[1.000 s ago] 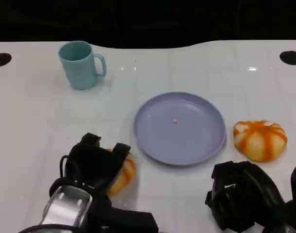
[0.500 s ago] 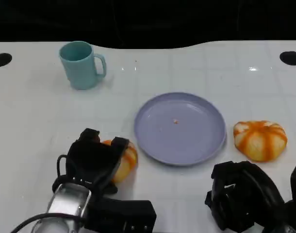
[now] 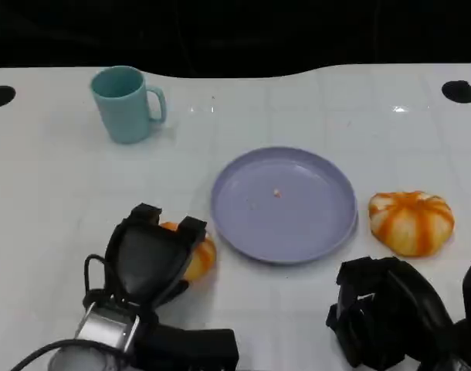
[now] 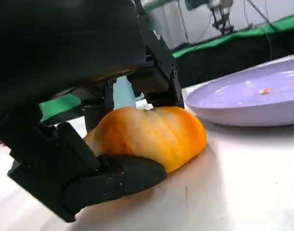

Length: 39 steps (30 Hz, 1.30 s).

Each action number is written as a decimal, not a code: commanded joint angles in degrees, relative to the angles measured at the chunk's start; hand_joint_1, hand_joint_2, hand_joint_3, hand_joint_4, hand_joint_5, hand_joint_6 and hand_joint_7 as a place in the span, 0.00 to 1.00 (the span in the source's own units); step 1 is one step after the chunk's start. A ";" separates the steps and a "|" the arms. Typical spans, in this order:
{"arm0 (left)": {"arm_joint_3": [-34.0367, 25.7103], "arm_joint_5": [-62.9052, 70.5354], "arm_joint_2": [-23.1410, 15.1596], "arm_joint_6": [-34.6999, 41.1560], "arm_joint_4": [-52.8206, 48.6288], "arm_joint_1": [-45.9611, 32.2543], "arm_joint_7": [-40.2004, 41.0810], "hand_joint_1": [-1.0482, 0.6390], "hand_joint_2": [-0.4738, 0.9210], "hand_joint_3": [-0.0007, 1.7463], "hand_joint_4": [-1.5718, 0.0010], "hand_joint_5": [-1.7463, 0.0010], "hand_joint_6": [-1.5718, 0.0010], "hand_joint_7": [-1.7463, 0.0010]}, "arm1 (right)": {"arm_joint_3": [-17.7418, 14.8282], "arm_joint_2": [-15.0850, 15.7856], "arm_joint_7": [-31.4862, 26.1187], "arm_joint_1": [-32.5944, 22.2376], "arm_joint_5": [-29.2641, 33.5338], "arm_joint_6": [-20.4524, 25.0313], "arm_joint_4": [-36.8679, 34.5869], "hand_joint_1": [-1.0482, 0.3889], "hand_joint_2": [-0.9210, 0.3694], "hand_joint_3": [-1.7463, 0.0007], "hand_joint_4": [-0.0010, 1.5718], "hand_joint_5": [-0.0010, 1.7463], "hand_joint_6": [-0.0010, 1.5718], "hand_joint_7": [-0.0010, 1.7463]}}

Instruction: Grasp the bread from the table and place it into the plate.

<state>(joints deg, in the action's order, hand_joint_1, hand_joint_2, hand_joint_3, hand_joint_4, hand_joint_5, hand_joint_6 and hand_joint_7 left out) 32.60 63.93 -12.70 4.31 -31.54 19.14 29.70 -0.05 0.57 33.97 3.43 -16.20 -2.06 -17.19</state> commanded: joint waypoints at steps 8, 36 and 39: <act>0.30 -2.15 -0.40 1.42 -3.71 0.70 7.11 0.39 0.48 0.90 0.31 0.00 0.48 0.18 | -0.49 0.85 -0.42 -0.05 -0.57 1.10 0.28 0.00 0.69 0.19 0.94 0.81 1.00 0.57; -4.61 -6.92 -2.27 -0.77 6.80 -0.09 11.47 0.48 0.45 1.00 0.29 0.00 0.46 0.00 | -0.40 0.16 -0.32 0.00 -0.76 0.03 -0.82 0.00 0.71 0.16 0.94 0.81 1.00 0.58; -5.08 -7.62 -2.17 -2.95 7.56 0.29 13.59 0.48 0.47 0.98 0.28 0.00 0.46 0.00 | -0.31 0.25 -0.34 0.19 -0.47 0.05 -0.99 0.00 0.70 0.17 0.94 0.81 1.00 0.58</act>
<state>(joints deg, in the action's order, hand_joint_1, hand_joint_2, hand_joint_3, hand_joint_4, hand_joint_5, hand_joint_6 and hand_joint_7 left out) 28.52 56.91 -13.89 2.83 -25.03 19.19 40.89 -0.05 0.21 33.69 3.49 -16.23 -2.14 -18.24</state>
